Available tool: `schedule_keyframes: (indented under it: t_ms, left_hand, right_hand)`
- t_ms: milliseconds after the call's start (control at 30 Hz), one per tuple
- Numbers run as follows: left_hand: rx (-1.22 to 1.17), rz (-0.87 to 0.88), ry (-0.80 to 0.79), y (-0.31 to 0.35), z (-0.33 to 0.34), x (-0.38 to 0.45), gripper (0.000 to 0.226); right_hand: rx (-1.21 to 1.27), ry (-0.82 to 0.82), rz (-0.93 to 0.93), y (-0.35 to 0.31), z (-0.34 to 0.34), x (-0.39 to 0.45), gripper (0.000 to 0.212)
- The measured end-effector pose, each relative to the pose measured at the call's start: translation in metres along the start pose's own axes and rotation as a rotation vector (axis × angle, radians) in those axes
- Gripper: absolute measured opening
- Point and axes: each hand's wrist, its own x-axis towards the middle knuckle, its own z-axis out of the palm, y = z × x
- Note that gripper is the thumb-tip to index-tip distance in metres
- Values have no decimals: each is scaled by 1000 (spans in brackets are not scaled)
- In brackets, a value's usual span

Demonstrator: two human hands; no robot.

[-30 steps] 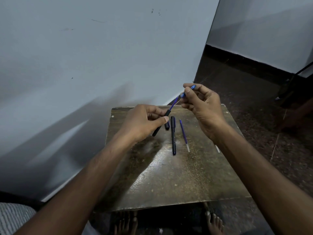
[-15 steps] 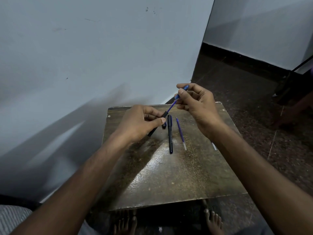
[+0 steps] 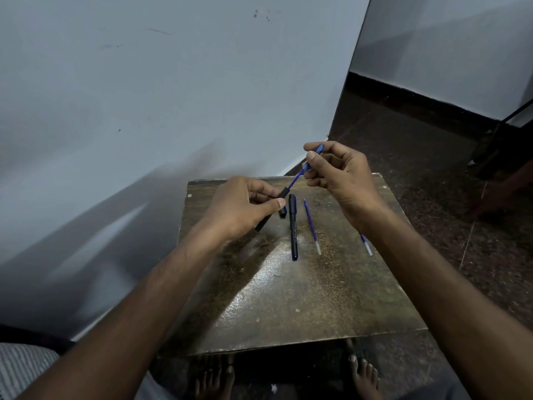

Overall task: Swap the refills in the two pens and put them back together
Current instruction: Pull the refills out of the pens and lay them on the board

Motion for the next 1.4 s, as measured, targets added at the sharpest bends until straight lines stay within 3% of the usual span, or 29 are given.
schedule_keyframes:
  t_ms: [300, 533, 700, 800, 967, 1167, 1300, 1400]
  left_hand:
    - [-6, 39, 27, 2, 5, -2, 11]
    - [53, 77, 80, 2, 7, -1, 12]
    - [37, 73, 57, 2, 8, -3, 14]
    - [24, 51, 64, 3, 8, -1, 16]
    - [-55, 35, 51, 3, 7, -3, 13]
    - [-74, 28, 27, 6, 8, -4, 12]
    - [-75, 21, 7, 4, 7, -4, 11]
    - [-84, 24, -12, 5, 8, -5, 12]
  right_hand:
    - [-62, -116, 25, 9, 10, -4, 19]
    - [14, -192, 164, 10, 6, 3, 19]
    - [-29, -131, 163, 9, 14, -2, 26]
    - [72, -147, 243, 6, 12, -1, 36]
    - [108, -116, 246, 7, 10, -4, 15]
    - [127, -77, 299, 1, 11, -4, 27]
    - [103, -54, 286, 0, 11, -6, 17]
    - [109, -13, 312, 1, 11, -7, 24]
